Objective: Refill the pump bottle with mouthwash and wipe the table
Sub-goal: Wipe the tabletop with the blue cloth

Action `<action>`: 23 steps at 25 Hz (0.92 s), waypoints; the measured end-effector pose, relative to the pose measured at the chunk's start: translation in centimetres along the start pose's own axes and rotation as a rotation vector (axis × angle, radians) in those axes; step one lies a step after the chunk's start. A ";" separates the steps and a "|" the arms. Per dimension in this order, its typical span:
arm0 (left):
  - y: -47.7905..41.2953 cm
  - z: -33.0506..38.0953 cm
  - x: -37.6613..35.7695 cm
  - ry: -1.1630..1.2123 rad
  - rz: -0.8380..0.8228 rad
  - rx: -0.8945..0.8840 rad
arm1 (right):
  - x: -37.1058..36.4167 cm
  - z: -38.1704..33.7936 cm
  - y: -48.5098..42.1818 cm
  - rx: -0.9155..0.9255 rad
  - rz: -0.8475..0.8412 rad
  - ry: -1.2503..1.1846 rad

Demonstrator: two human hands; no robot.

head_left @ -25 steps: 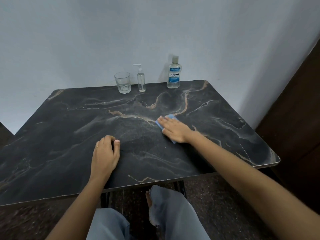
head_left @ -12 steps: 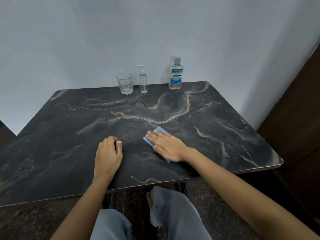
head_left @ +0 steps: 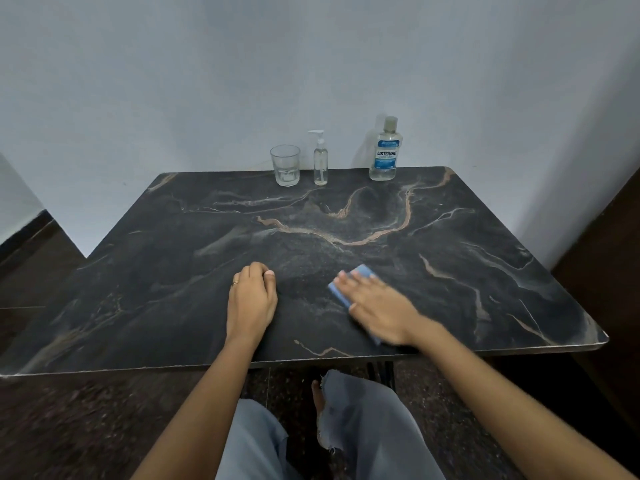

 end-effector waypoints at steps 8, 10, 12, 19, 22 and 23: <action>0.3 -2.1 2.4 0.139 0.090 0.198 | -1.1 0.2 -7.6 -0.192 -0.075 -0.015; 0.2 -3.5 3.6 0.074 0.058 0.136 | -0.7 2.5 -6.6 -0.356 -0.040 -0.002; -0.2 -5.4 4.7 0.038 0.054 0.111 | -1.1 0.7 -4.2 -0.339 -0.061 0.017; -0.1 -4.5 4.2 -0.077 0.041 0.051 | -1.9 -4.0 -6.0 0.025 -0.075 -0.009; 0.2 -4.8 4.4 -0.070 0.036 0.046 | -1.6 -0.2 -8.9 -0.283 -0.054 0.046; 0.1 -4.8 4.4 -0.068 0.043 0.053 | -2.2 -1.8 -9.1 -0.232 -0.056 0.061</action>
Point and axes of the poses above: each hand's wrist, its own y-axis away from the middle knuckle, its own x-axis out of the back of the hand, z = x × y, the point moved 7 cm from there along -y, towards the middle knuckle, and after that the axes turned 11 degrees about z, right-handed, at the moved point
